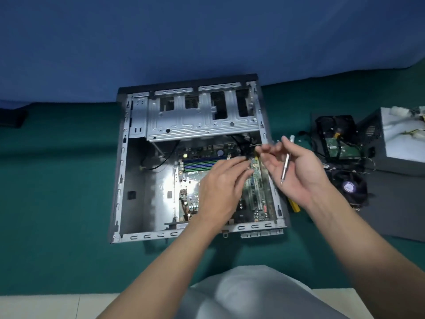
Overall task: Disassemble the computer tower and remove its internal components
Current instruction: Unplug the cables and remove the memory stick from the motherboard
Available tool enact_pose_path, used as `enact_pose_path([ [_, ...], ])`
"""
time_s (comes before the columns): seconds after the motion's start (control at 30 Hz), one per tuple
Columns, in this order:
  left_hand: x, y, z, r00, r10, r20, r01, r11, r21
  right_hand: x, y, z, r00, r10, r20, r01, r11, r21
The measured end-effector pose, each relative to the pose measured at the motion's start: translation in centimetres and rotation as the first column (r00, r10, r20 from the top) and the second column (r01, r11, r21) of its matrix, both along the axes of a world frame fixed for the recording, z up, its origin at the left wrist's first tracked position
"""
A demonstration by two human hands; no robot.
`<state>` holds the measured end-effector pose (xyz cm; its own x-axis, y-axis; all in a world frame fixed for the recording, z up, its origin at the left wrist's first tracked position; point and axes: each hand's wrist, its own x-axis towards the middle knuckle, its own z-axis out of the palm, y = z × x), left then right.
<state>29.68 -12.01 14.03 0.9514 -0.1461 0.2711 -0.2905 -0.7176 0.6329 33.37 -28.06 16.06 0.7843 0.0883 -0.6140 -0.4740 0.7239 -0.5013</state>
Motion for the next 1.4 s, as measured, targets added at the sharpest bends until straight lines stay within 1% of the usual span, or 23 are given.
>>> enact_pose_path([
  [0.07,0.5,-2.4,0.3,0.998,-0.028,0.051,0.028,1.000,-0.013,-0.5,-0.8,0.6,1.000,0.012,0.024,-0.011,1.000,-0.014],
  [0.13,1.0,-4.5,0.3,0.996,-0.063,0.056,0.063,0.998,0.016,-0.8,-1.7,0.9,1.000,0.013,0.002,-0.013,1.000,-0.013],
  [0.2,1.3,-6.2,0.1,0.994,-0.110,-0.016,0.111,0.991,0.071,-1.0,-2.8,0.7,0.998,-0.011,-0.059,0.013,1.000,0.024],
  [0.27,1.2,-7.0,-0.5,0.983,-0.151,-0.109,0.164,0.978,0.126,-1.1,-4.0,-0.1,0.993,-0.042,-0.114,0.045,0.999,0.023],
  [0.3,1.0,-7.1,-0.9,0.976,-0.160,-0.148,0.184,0.969,0.167,-1.1,-4.6,-0.8,0.988,-0.060,-0.140,0.061,0.998,0.003],
  [0.37,0.5,-6.7,-2.0,0.961,-0.168,-0.222,0.224,0.938,0.263,-1.5,-5.6,-2.6,0.977,-0.083,-0.199,0.067,0.994,-0.086],
  [0.43,0.2,-6.2,-2.9,0.941,-0.181,-0.287,0.271,0.910,0.315,-2.1,-6.3,-4.8,0.963,-0.068,-0.260,0.012,0.977,-0.211],
  [0.5,0.3,-6.0,-3.2,0.936,-0.186,-0.299,0.285,0.898,0.335,-2.8,-6.5,-6.9,0.948,-0.040,-0.315,-0.060,0.951,-0.302],
  [0.57,0.5,-6.1,-3.0,0.935,-0.177,-0.306,0.282,0.896,0.343,-3.3,-6.3,-8.5,0.936,-0.013,-0.352,-0.115,0.933,-0.341],
  [0.67,0.5,-6.1,-2.8,0.928,-0.177,-0.328,0.289,0.898,0.332,-3.4,-5.5,-9.8,0.929,0.019,-0.369,-0.145,0.937,-0.318],
  [0.8,0.0,-5.5,-2.4,0.920,-0.199,-0.337,0.303,0.907,0.293,-3.1,-5.2,-9.8,0.917,0.043,-0.396,-0.174,0.937,-0.302],
  [0.87,-0.9,-4.5,-2.4,0.908,-0.213,-0.360,0.316,0.913,0.258,-2.9,-5.5,-9.3,0.921,0.042,-0.388,-0.175,0.933,-0.313],
  [0.93,-2.0,-2.9,-2.7,0.890,-0.209,-0.404,0.330,0.909,0.255,-2.4,-5.8,-8.5,0.929,0.034,-0.368,-0.171,0.923,-0.345],
  [1.03,-3.0,-0.5,-2.6,0.875,-0.138,-0.463,0.309,0.897,0.315,-1.1,-6.1,-6.4,0.957,-0.038,-0.289,-0.073,0.928,-0.364],
  [1.07,-3.1,0.1,-2.4,0.885,-0.116,-0.450,0.292,0.892,0.344,-0.6,-6.1,-5.5,0.964,-0.069,-0.256,-0.030,0.932,-0.362],
  [1.13,-3.2,1.2,-2.3,0.914,-0.107,-0.391,0.289,0.847,0.445,0.5,-5.9,-3.5,0.979,-0.099,-0.177,0.033,0.940,-0.340],
  [1.17,-3.2,1.7,-2.2,0.921,-0.107,-0.374,0.293,0.823,0.487,1.0,-5.7,-2.5,0.987,-0.088,-0.136,0.038,0.943,-0.331],
  [1.23,-3.3,2.2,-2.2,0.915,-0.082,-0.395,0.294,0.806,0.513,1.8,-5.0,-1.0,0.998,-0.005,-0.060,-0.017,0.933,-0.361],
  [1.3,-3.3,2.3,-2.3,0.898,-0.045,-0.439,0.287,0.815,0.503,2.2,-4.2,-0.2,0.993,0.119,-0.002,-0.106,0.875,-0.472],
  [1.33,-3.2,2.2,-2.5,0.892,-0.034,-0.450,0.282,0.821,0.496,2.3,-3.8,-0.1,0.981,0.195,0.013,-0.152,0.800,-0.581],
  [1.4,-3.1,2.2,-2.8,0.880,-0.021,-0.474,0.273,0.840,0.468,2.4,-2.9,0.4,0.940,0.340,-0.019,-0.217,0.553,-0.805],
])
